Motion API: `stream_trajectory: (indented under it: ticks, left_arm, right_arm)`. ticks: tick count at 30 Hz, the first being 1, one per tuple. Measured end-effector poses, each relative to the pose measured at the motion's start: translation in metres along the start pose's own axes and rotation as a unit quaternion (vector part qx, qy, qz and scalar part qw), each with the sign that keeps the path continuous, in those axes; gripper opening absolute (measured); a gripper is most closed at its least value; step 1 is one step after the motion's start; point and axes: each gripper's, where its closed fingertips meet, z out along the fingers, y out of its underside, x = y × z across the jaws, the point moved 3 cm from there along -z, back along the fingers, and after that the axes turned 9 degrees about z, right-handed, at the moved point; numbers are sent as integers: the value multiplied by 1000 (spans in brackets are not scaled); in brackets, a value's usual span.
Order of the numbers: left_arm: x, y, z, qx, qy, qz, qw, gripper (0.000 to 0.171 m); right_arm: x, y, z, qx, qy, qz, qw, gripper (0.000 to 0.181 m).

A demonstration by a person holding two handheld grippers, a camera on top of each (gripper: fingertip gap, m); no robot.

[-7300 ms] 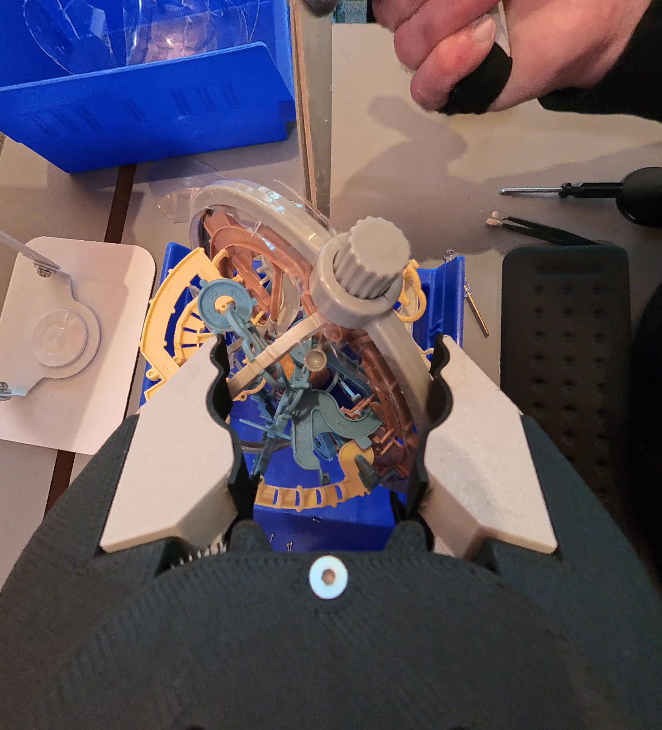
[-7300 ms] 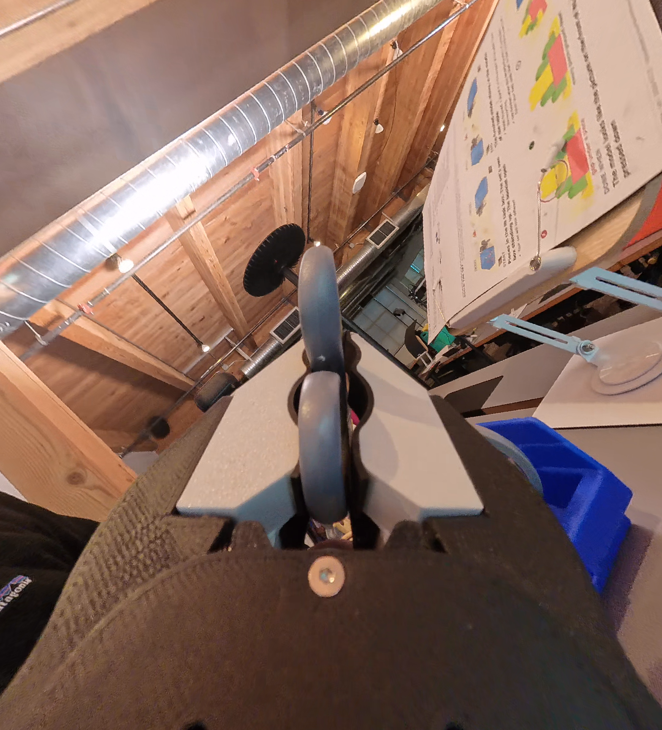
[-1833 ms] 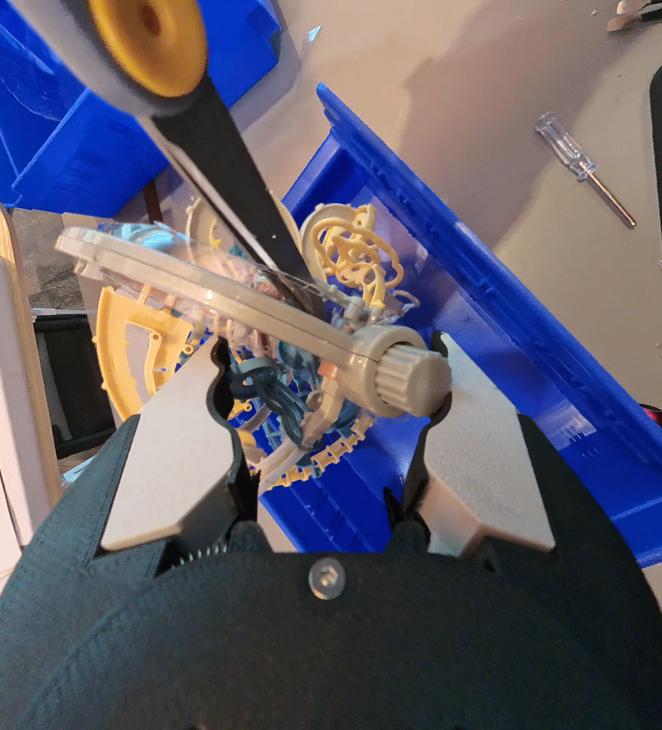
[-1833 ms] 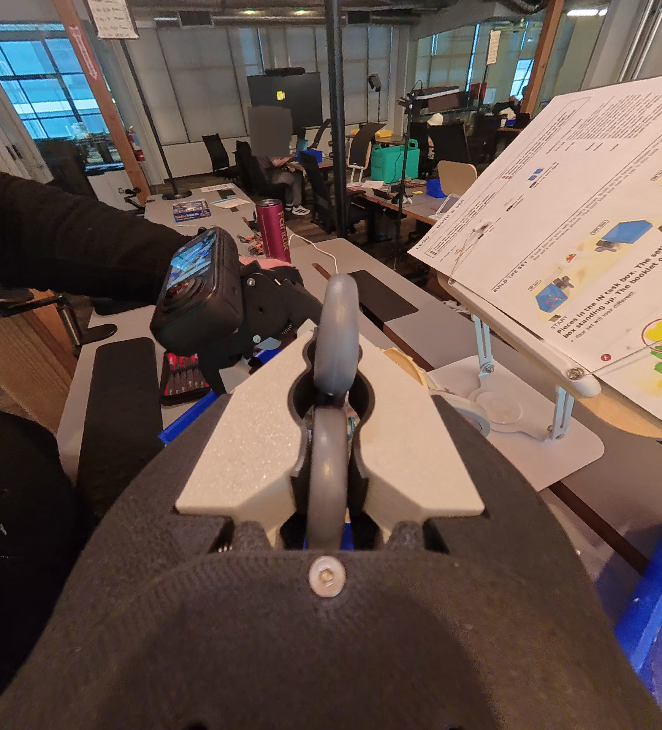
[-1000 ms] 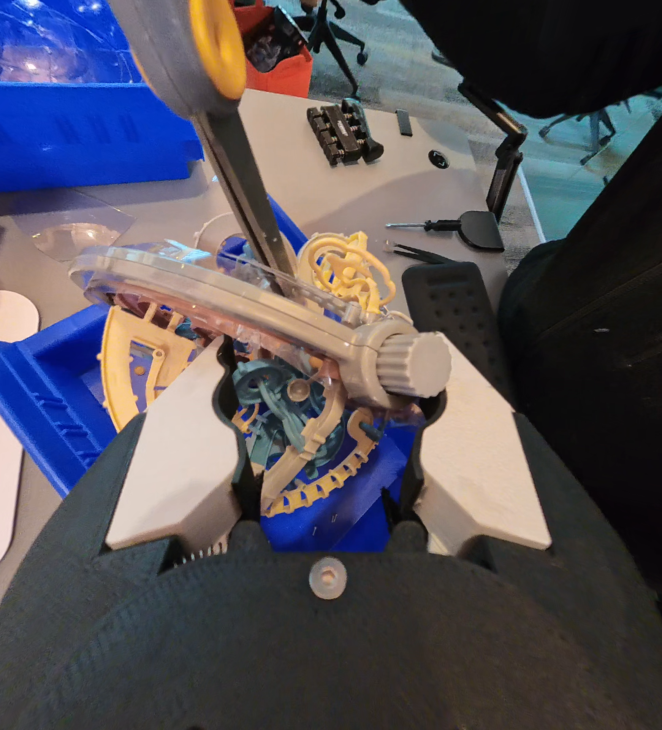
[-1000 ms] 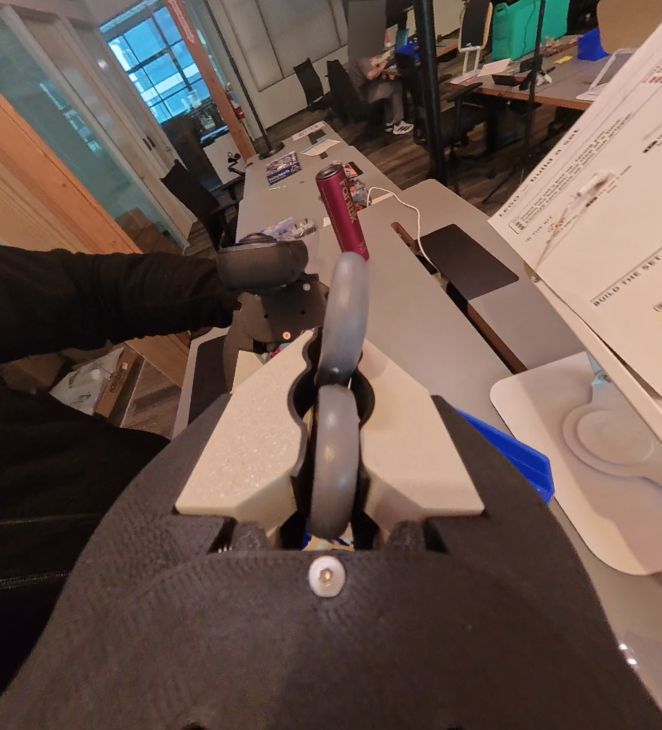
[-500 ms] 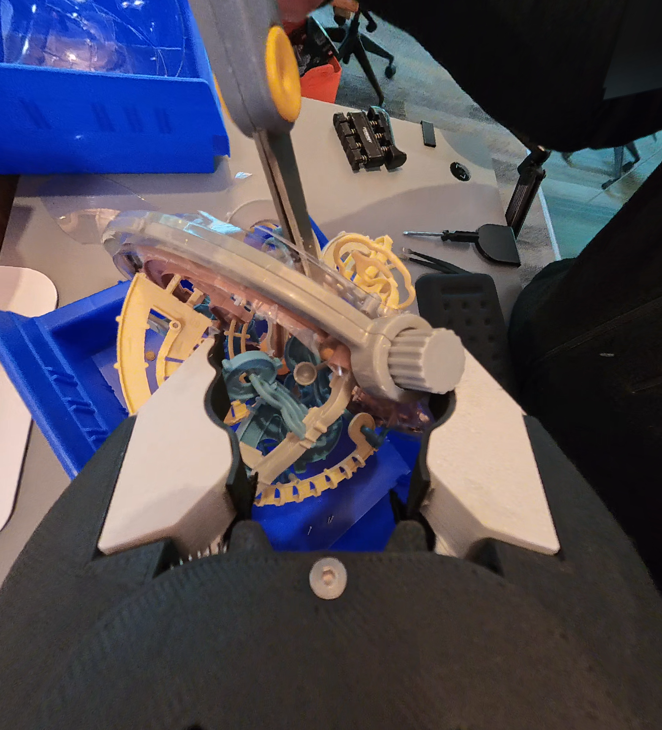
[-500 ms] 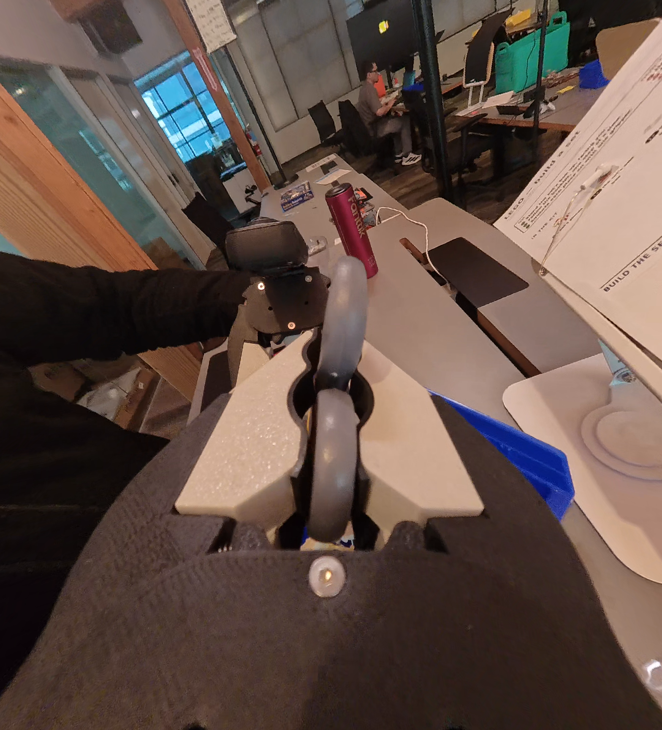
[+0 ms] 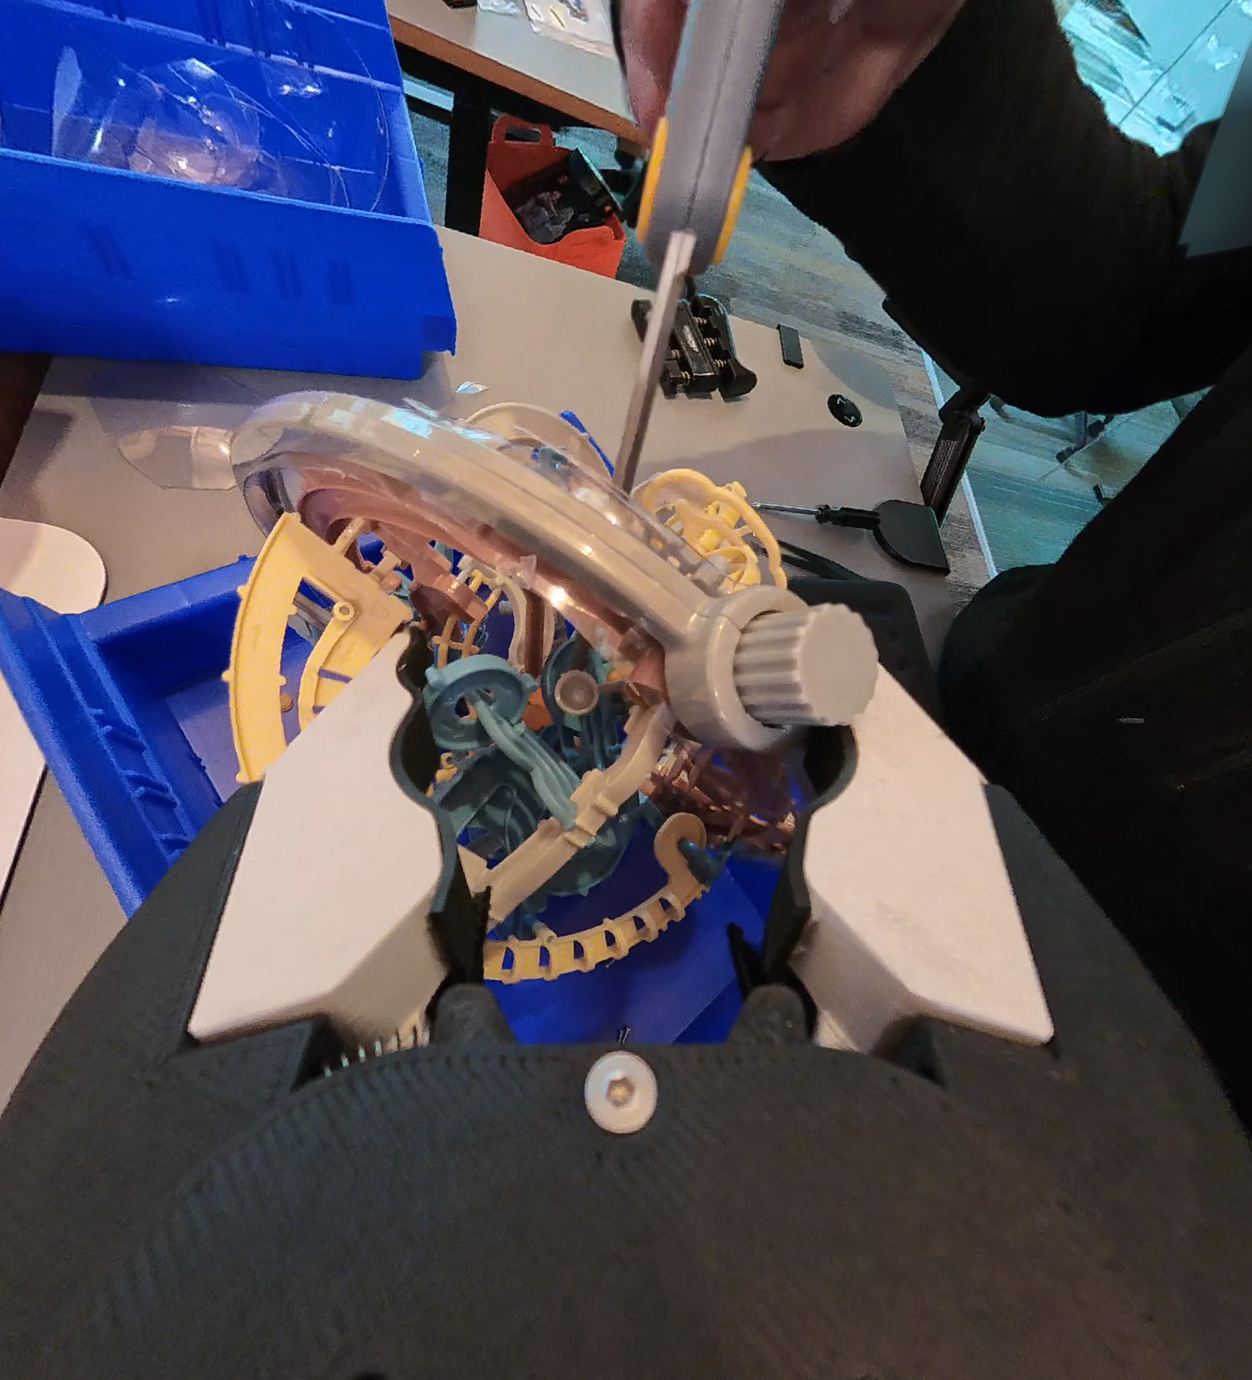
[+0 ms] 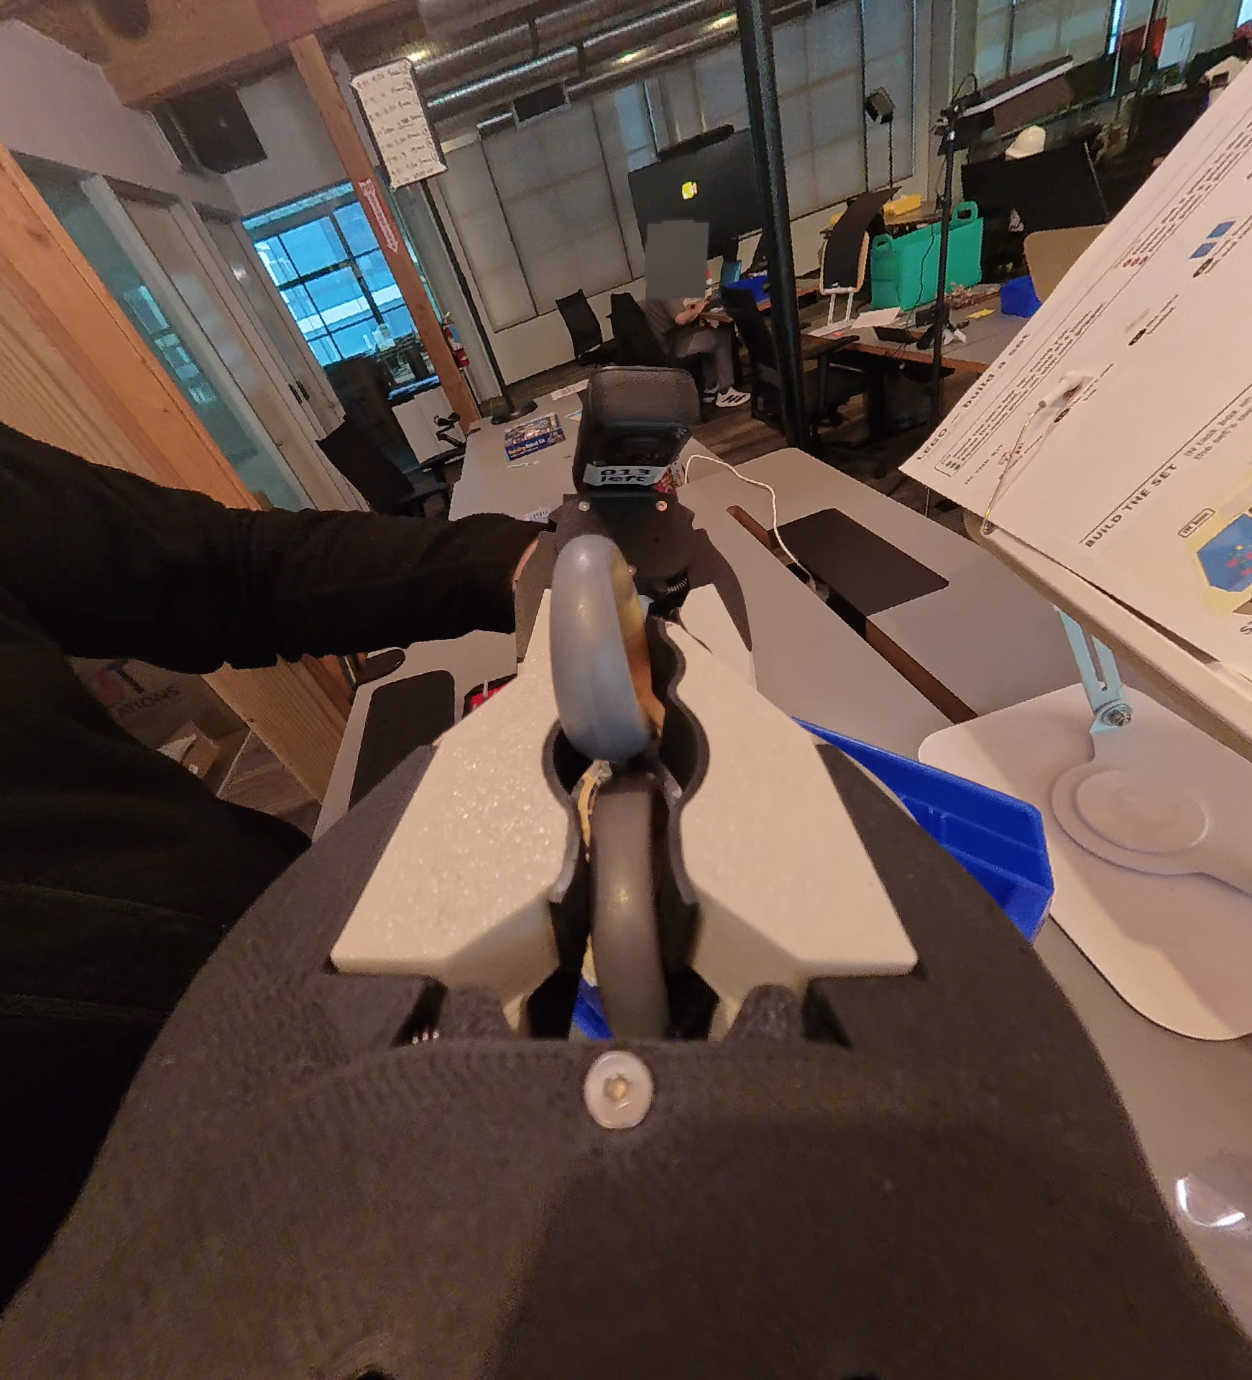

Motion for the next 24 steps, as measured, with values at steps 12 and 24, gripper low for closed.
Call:
stream_trajectory:
  ticks: [12,24]
  left_arm:
    - [12,0,4,-32,13,44,998,98]
    - [34,7,6,-57,-51,95,993,98]
  right_arm:
    - [16,-65,-19,32,6,28,999,10]
    - [-19,-5,-41,65,12,89,994,9]
